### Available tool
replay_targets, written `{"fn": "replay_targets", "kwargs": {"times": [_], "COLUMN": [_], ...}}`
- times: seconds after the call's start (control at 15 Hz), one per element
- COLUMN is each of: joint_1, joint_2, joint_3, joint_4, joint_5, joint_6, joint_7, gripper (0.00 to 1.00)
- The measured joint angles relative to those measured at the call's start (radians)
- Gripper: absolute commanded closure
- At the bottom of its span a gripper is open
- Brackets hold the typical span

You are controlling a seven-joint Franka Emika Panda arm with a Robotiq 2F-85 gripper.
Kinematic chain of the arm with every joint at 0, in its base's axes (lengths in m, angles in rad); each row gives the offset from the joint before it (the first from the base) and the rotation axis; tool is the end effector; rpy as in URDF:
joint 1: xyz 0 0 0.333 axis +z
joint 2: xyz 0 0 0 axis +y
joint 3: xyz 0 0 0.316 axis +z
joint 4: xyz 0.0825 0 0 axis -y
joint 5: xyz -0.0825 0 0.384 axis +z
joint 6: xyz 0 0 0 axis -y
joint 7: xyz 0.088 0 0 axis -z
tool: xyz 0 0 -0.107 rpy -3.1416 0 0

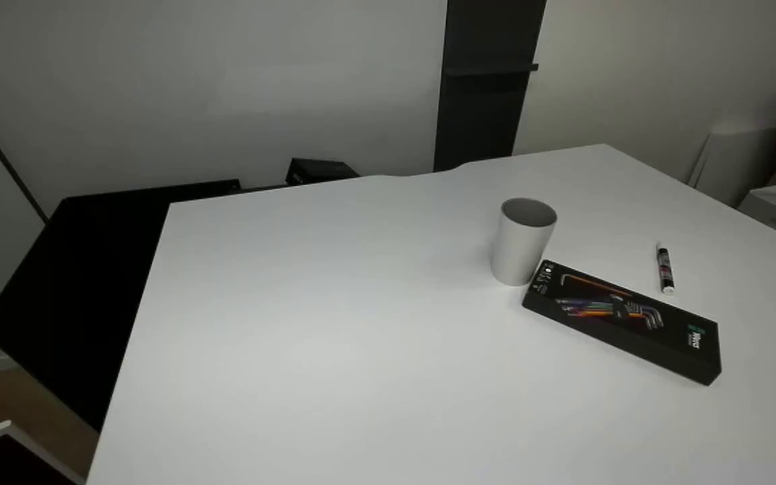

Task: Put the marker in the mug

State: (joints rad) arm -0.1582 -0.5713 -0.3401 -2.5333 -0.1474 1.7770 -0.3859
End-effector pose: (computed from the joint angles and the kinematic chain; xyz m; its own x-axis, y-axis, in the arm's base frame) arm 0.3062 -0.1829 0.4393 0.9852 0.0131 -0.1707 -0.0075 -0.9928 -0.1194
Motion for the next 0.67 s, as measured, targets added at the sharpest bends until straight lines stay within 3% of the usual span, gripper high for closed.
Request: {"fn": "replay_targets", "kwargs": {"times": [0.67], "joint_1": [-0.084], "joint_2": [0.131], "joint_3": [0.035], "joint_4": [0.036], "joint_5": [0.123], "joint_6": [0.289], "joint_7": [0.325], "gripper": [0.00]}}
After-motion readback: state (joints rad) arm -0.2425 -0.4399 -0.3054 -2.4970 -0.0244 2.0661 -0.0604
